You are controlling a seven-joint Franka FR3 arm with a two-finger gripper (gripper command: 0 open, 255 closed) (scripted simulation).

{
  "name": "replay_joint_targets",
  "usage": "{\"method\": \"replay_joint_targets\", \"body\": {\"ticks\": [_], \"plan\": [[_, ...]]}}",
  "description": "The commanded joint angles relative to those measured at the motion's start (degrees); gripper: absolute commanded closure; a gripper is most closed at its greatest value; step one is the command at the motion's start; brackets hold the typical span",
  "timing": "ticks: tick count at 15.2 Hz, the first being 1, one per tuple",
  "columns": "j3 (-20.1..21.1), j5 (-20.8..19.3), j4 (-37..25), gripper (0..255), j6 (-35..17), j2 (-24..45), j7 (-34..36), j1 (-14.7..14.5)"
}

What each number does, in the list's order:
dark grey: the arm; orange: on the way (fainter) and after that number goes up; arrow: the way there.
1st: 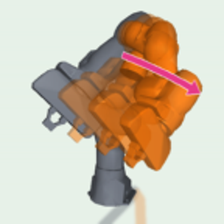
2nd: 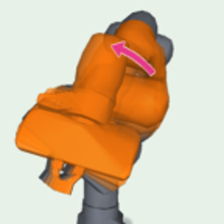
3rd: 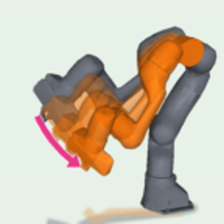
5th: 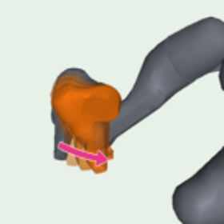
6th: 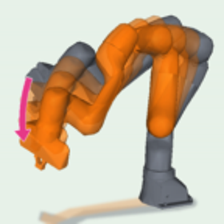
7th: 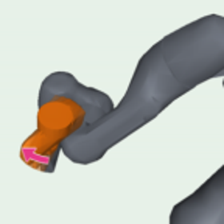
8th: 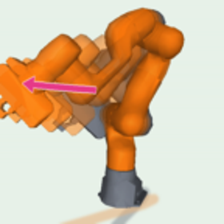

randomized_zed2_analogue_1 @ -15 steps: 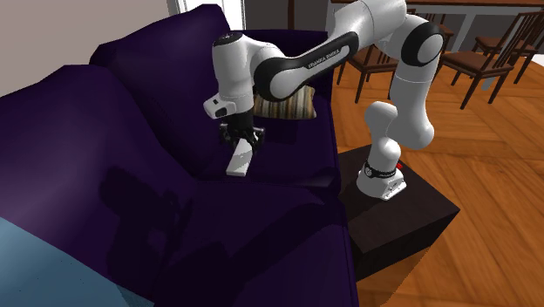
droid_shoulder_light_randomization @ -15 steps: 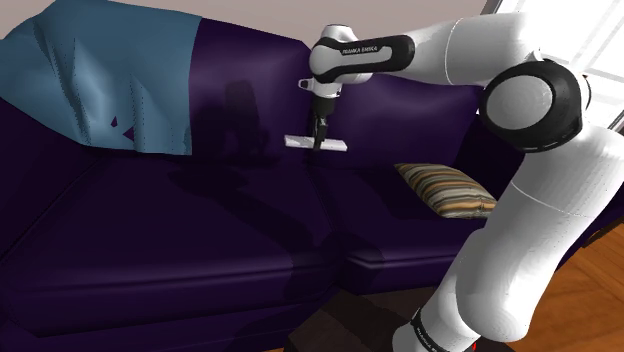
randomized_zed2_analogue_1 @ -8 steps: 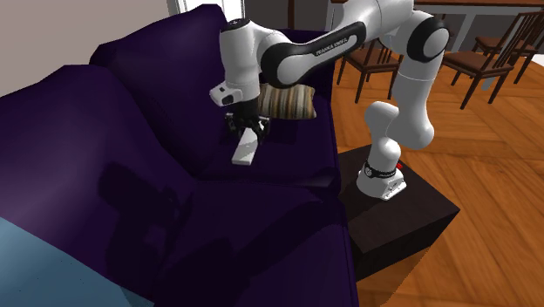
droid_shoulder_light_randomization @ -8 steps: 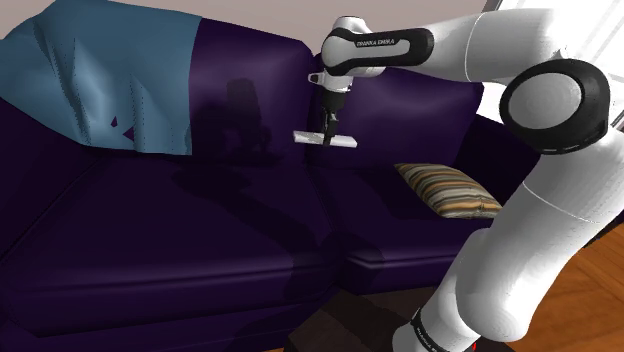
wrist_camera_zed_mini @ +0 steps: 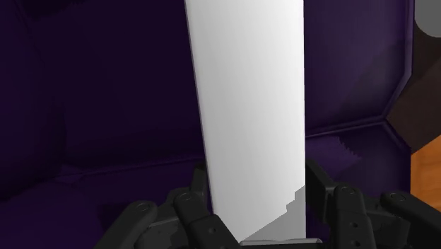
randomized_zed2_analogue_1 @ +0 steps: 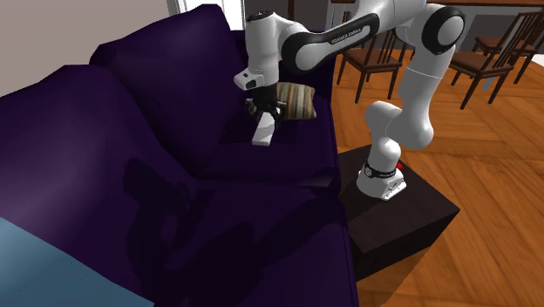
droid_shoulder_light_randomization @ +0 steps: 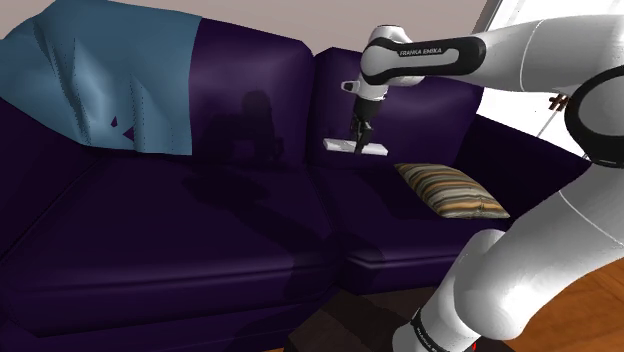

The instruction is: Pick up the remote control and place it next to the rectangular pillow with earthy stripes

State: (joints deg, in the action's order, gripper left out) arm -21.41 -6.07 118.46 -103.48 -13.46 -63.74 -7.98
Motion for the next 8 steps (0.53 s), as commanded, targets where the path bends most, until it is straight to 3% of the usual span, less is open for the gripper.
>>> {"method": "replay_joint_targets", "body": {"ticks": [1, 8], "plan": [[-0.6, -1.6, 3.5, 255, 0.0, -3.8, -1.0, 1.1], [-3.7, -7.0, 11.5, 255, 1.6, -14.4, -5.9, 5.7]]}}
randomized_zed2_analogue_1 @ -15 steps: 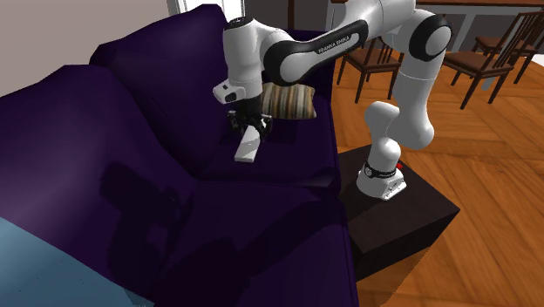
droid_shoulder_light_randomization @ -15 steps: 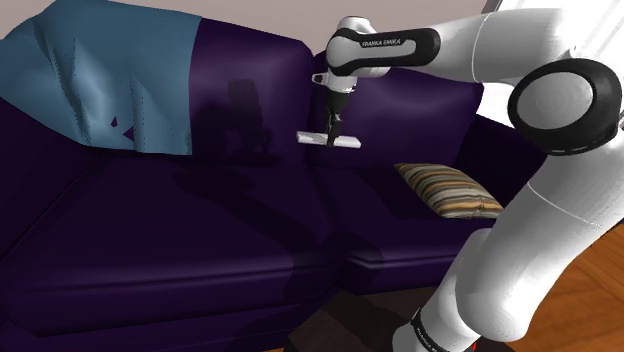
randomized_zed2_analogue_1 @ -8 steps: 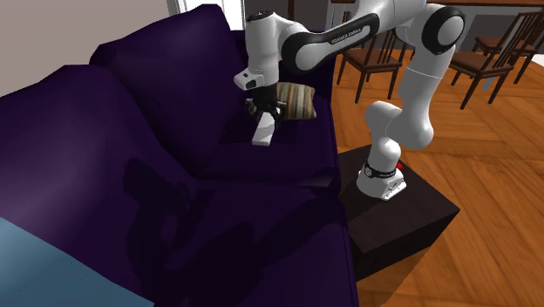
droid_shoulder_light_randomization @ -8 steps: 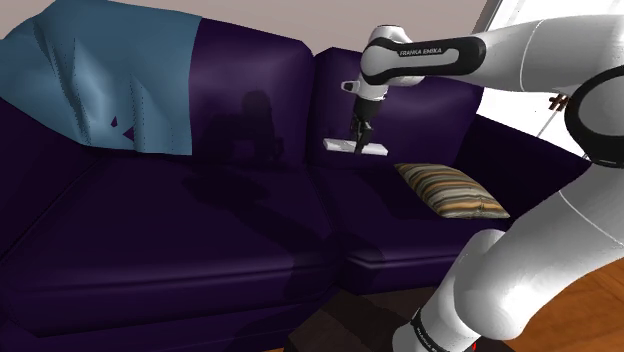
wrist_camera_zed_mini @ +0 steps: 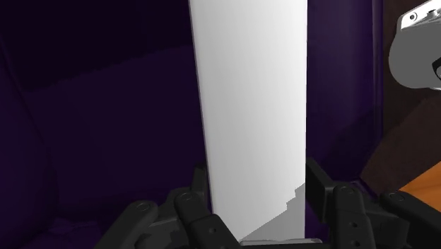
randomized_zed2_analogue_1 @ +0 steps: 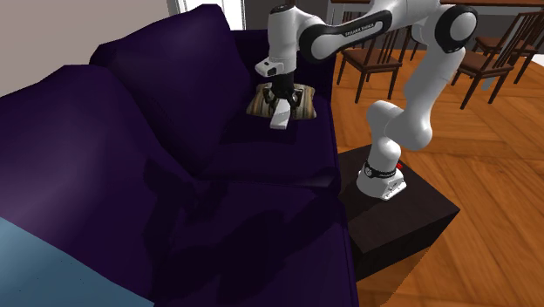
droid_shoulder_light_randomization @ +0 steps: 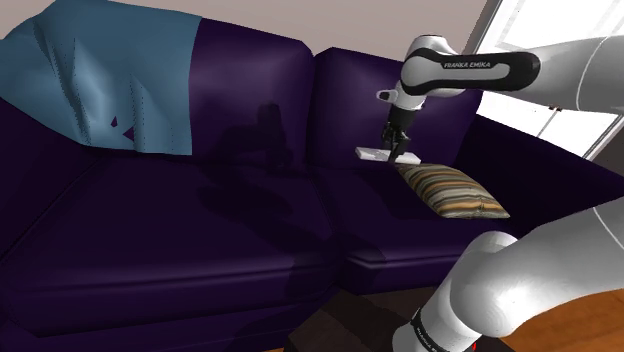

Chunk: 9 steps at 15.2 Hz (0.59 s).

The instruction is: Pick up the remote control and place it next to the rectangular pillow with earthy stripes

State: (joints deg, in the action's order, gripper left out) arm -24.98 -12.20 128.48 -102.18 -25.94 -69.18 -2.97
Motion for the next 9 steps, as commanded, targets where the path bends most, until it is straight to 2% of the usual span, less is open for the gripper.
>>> {"method": "replay_joint_targets", "body": {"ticks": [1, 9], "plan": [[-0.7, -1.6, 2.4, 255, 0.6, -3.3, -1.3, 1.4], [-5.8, -8.4, 7.1, 255, 4.0, -13.0, -9.3, 7.8]]}}
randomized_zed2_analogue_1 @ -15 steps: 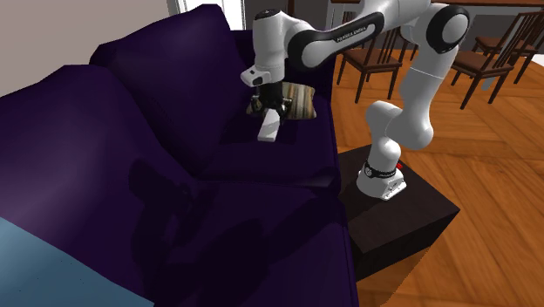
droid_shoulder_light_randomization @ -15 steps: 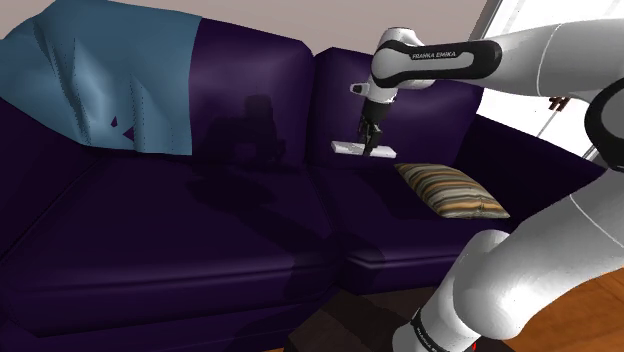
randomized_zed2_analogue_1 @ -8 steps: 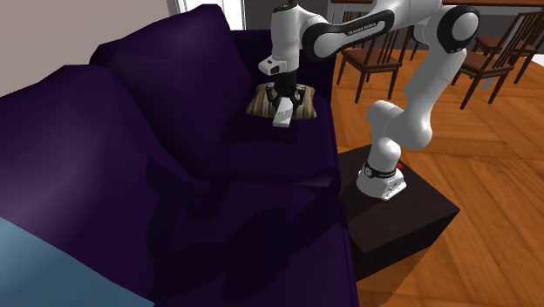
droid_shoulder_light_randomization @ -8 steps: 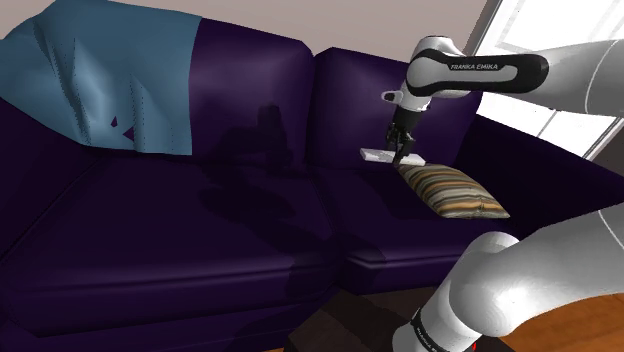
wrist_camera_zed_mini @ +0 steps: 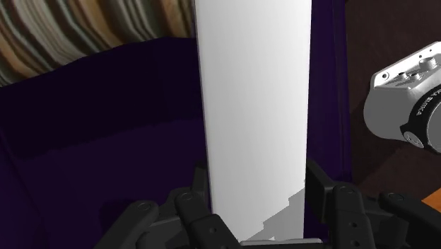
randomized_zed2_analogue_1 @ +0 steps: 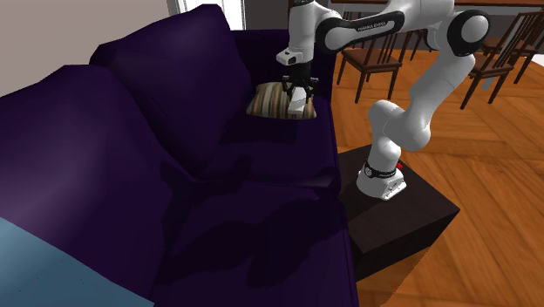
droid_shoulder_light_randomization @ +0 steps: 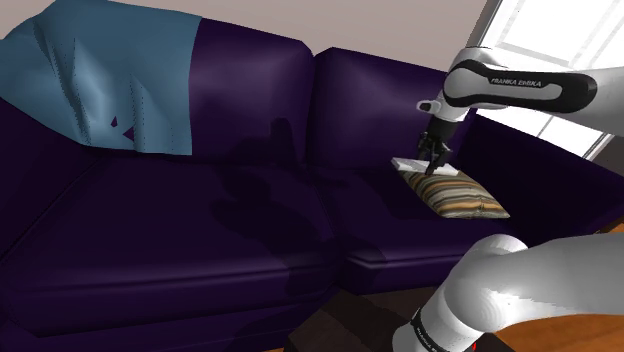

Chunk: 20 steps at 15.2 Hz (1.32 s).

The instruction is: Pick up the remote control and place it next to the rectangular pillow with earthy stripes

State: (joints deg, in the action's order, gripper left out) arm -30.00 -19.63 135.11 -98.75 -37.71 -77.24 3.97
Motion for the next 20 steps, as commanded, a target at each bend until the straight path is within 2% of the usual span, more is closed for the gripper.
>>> {"method": "replay_joint_targets", "body": {"ticks": [1, 20], "plan": [[-0.9, -1.1, 1.2, 255, -0.2, -1.2, -1.2, 1.0], [-6.0, -4.5, 13.2, 255, -15.6, 2.0, -0.3, 1.6]]}}
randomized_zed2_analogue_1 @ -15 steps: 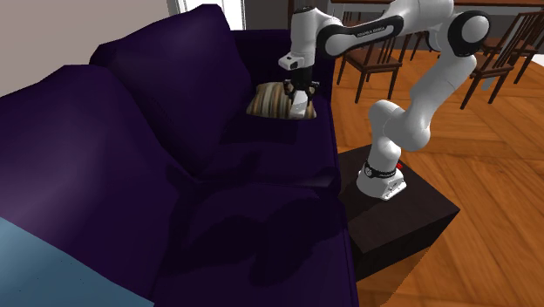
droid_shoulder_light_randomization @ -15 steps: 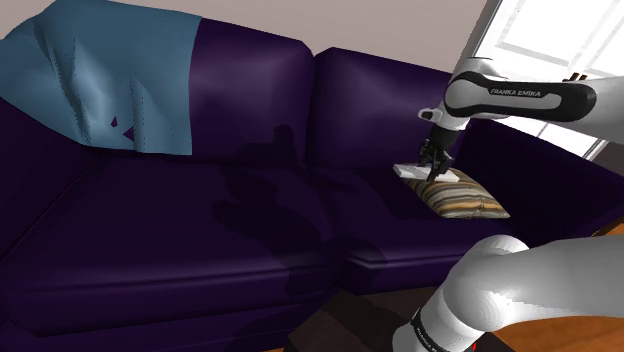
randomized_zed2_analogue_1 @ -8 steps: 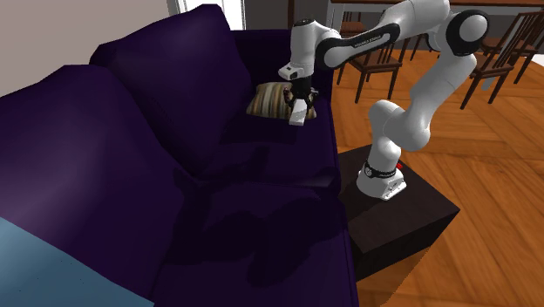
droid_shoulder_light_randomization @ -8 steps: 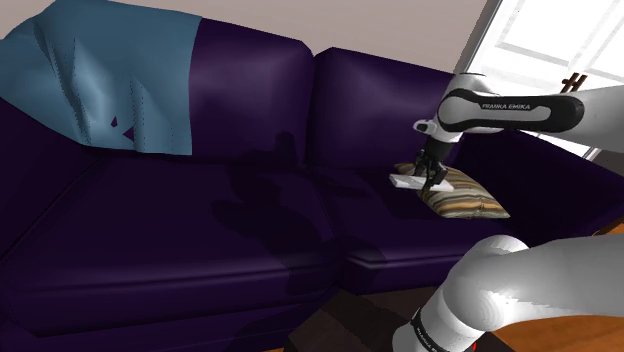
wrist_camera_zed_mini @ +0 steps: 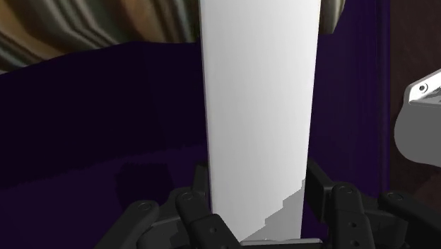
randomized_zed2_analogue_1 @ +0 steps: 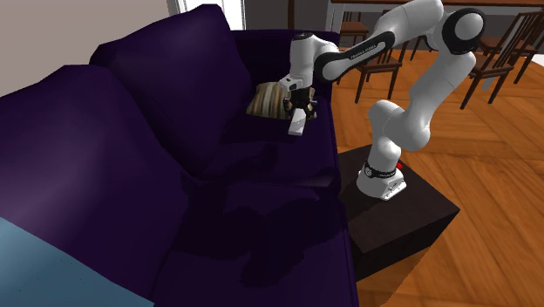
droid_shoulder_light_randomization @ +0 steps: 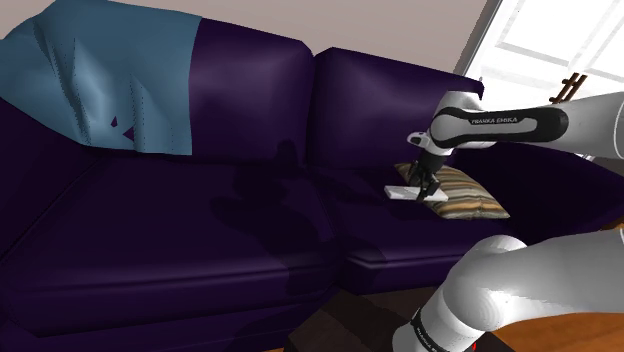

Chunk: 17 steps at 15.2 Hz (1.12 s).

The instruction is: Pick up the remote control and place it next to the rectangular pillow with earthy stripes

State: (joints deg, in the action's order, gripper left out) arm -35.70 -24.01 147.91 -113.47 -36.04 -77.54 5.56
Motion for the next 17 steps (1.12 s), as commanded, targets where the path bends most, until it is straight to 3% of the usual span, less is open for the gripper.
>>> {"method": "replay_joint_targets", "body": {"ticks": [1, 14, 17], "plan": [[-0.7, -0.3, 0.9, 255, -1.7, 0.7, 0.0, 0.0], [-5.4, -2.0, 6.7, 255, -14.3, 7.5, 0.0, -0.9], [-5.6, -2.1, 6.9, 255, -14.8, 7.9, -0.1, -0.9]]}}
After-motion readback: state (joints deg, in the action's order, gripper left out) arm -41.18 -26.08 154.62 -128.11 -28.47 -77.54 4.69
